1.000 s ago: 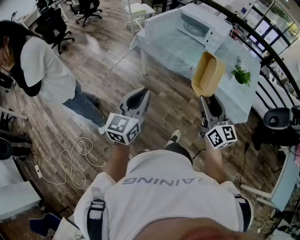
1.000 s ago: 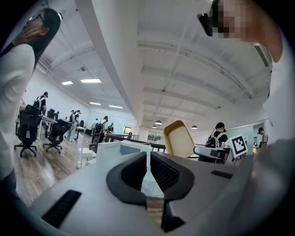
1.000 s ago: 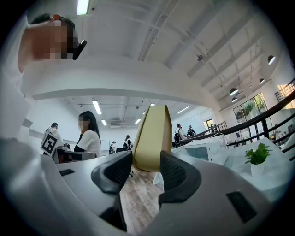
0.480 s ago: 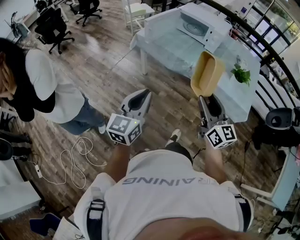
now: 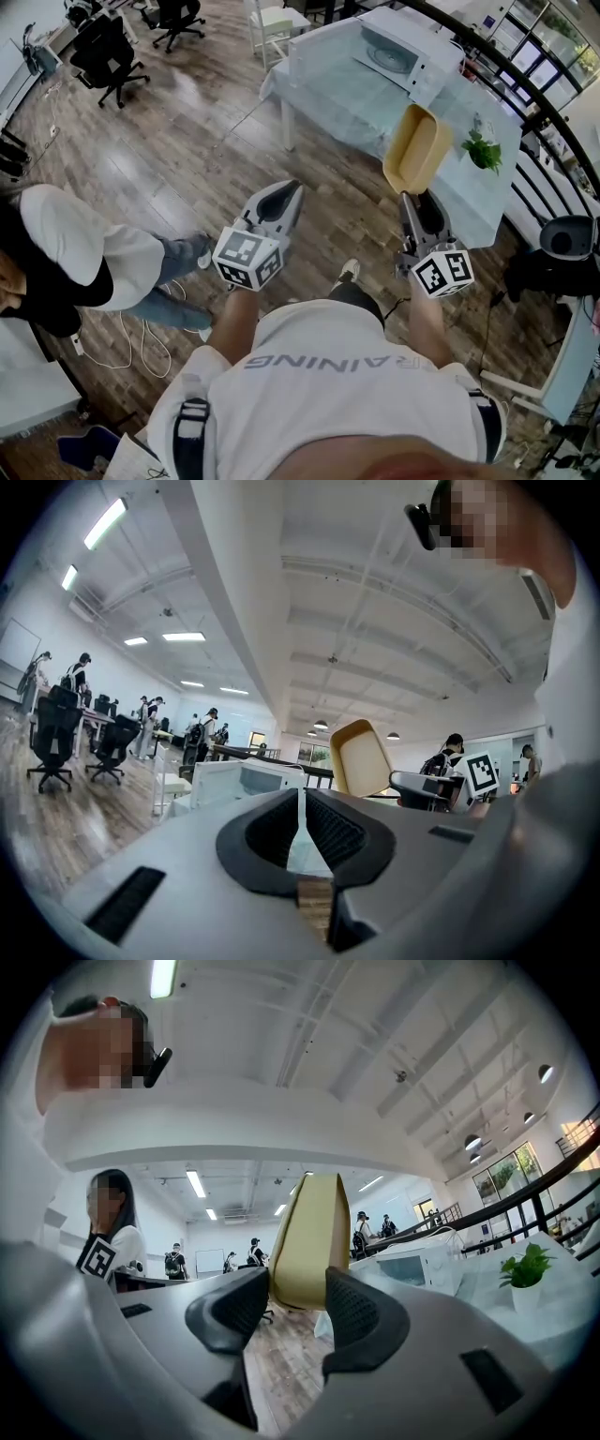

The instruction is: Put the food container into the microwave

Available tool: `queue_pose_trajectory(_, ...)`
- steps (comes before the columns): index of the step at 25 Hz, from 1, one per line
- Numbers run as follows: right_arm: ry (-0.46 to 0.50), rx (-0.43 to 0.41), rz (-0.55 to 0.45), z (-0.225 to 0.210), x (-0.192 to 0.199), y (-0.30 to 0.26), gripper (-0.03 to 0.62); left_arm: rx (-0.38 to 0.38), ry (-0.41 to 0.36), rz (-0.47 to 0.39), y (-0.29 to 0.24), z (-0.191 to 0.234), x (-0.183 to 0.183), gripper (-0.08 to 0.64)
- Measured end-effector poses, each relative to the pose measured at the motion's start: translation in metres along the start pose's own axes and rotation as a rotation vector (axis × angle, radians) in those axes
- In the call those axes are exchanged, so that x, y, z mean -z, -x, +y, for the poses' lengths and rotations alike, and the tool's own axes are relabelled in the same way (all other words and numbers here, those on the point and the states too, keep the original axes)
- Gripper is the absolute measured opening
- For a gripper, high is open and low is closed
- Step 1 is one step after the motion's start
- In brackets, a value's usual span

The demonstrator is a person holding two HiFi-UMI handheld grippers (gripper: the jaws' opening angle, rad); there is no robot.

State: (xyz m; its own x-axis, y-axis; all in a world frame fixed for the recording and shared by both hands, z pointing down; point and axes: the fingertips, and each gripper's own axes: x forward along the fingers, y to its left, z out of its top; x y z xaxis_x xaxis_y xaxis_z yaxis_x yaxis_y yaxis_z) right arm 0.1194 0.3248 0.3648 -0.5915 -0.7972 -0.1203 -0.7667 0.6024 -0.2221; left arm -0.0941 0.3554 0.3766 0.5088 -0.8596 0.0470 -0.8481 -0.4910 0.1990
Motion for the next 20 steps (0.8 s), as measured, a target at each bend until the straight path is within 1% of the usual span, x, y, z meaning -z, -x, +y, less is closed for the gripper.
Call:
queue_pose_trajectory(3, -0.009, 0.008, 0.019, -0.007, 0.004, -0.007, 0.207, -0.002, 0.002, 0.005, -0.007, 0.004, 0.0, 0.051)
queue_pose_trajectory(9, -0.031, -0.003, 0.034, -0.033, 0.008, -0.026, 0.207, -0.018, 0.016, 0.017, -0.034, 0.013, 0.003, 0.052)
queue_pose_trajectory(15, -0.049, -0.018, 0.048, -0.068, 0.009, -0.055, 0.207, -0.037, 0.015, 0.023, -0.073, 0.025, 0.001, 0.052)
queue_pose_trajectory(20, -0.07, -0.042, 0.05, -0.107, 0.004, -0.086, 0.207, -0.06, 0.01, 0.035, -0.119, 0.031, -0.004, 0.051)
